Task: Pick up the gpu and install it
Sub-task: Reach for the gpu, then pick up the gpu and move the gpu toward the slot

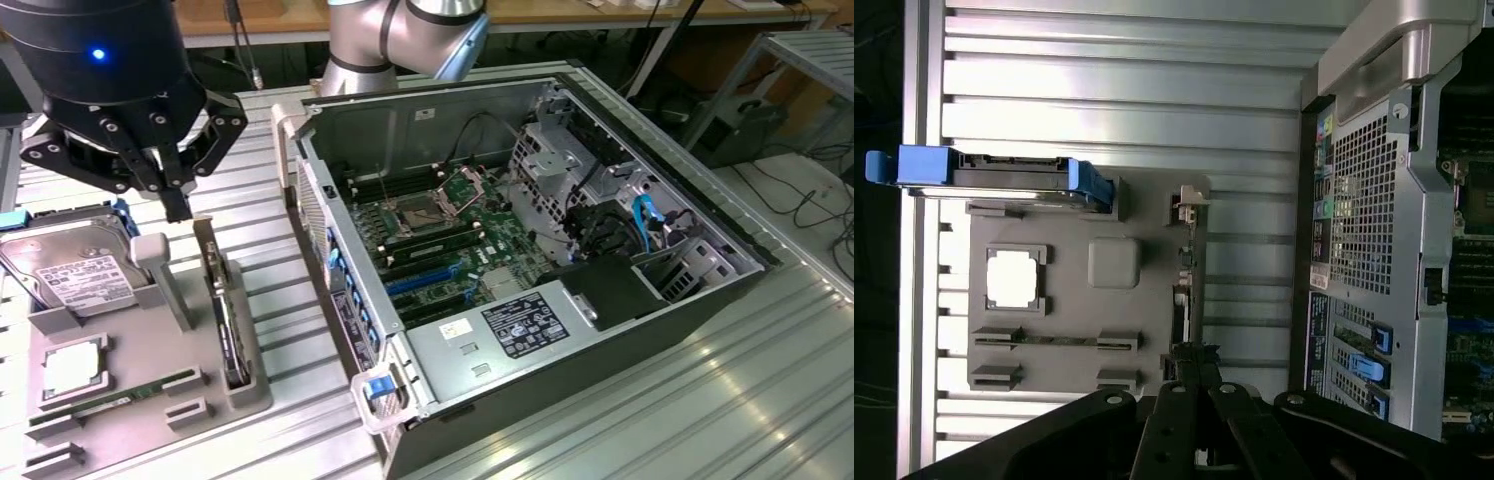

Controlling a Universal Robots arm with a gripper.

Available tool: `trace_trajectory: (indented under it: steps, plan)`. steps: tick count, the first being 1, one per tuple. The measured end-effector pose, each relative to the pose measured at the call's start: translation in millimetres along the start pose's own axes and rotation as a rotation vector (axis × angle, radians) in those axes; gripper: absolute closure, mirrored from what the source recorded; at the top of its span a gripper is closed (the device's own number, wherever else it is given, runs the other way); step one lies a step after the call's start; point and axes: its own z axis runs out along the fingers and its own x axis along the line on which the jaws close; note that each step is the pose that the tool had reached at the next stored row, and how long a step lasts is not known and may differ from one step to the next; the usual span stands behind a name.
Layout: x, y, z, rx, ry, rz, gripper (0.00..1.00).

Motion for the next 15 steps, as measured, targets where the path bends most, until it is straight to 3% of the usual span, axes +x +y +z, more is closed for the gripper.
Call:
trace_trajectory:
  steps: [3,15]
  plan:
    - [4.5,-0.7,-0.1,-0.0001,0.0000,-0.002,0.89]
    - [5.1,-0.7,-0.2,0.0000,0.0001,-0.002,0.89]
